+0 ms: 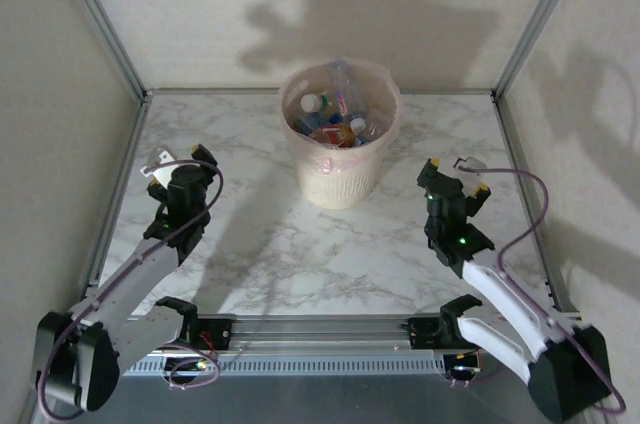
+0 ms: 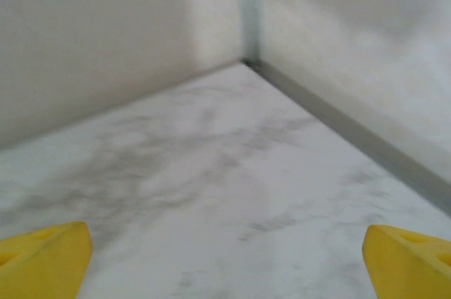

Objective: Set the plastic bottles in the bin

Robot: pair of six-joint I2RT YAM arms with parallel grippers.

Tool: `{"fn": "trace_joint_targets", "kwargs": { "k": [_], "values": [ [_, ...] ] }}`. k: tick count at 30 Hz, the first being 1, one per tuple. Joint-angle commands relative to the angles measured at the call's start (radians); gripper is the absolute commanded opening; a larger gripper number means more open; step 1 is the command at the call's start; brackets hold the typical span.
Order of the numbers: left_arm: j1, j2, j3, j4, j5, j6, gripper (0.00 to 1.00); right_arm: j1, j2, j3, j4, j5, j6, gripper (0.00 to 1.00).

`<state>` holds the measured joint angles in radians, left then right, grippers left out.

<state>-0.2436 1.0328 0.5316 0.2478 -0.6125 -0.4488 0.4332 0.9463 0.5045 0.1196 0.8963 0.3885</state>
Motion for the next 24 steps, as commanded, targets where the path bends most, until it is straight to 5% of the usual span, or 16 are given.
{"fn": "trace_joint_targets", "kwargs": {
  "k": [1,5,7,8,11,14,16,18,19,20,22,23,24],
  "values": [
    [0.019,0.075,-0.058,0.245,-0.117,0.183,1.00,-0.041,0.093,-0.085,0.190,0.272,0.009,0.99],
    [0.071,0.107,-0.207,0.466,-0.051,0.226,1.00,-0.125,0.241,-0.180,0.374,0.280,0.021,0.99],
    [0.102,0.139,-0.281,0.588,-0.006,0.247,1.00,-0.160,0.326,-0.235,0.624,0.229,-0.111,0.99],
    [0.112,0.166,-0.304,0.641,0.010,0.258,1.00,-0.166,0.344,-0.232,0.655,0.166,-0.140,0.99],
    [0.154,0.263,-0.303,0.735,0.079,0.255,0.99,-0.214,0.433,-0.330,1.117,-0.125,-0.311,0.99],
    [0.207,0.337,-0.341,0.938,0.158,0.223,0.99,-0.256,0.562,-0.323,1.270,-0.316,-0.393,0.99],
    [0.221,0.386,-0.320,0.956,0.180,0.218,1.00,-0.300,0.542,-0.301,1.161,-0.453,-0.365,0.99],
    [0.210,0.418,-0.266,0.895,0.237,0.256,0.99,-0.386,0.617,-0.332,1.292,-0.655,-0.339,0.99],
    [0.190,0.431,-0.238,0.856,0.252,0.287,0.99,-0.394,0.633,-0.344,1.350,-0.656,-0.339,0.99],
    [0.164,0.468,-0.238,0.890,0.294,0.343,0.99,-0.408,0.583,-0.314,1.189,-0.687,-0.311,0.99],
    [0.160,0.495,-0.307,1.016,0.439,0.389,0.99,-0.407,0.615,-0.324,1.273,-0.673,-0.327,0.99],
    [0.156,0.544,-0.345,1.189,0.351,0.377,1.00,-0.407,0.596,-0.311,1.209,-0.660,-0.313,0.99],
    [0.166,0.494,-0.330,1.068,0.315,0.327,0.99,-0.405,0.607,-0.318,1.247,-0.660,-0.320,0.99]
  ]
}}
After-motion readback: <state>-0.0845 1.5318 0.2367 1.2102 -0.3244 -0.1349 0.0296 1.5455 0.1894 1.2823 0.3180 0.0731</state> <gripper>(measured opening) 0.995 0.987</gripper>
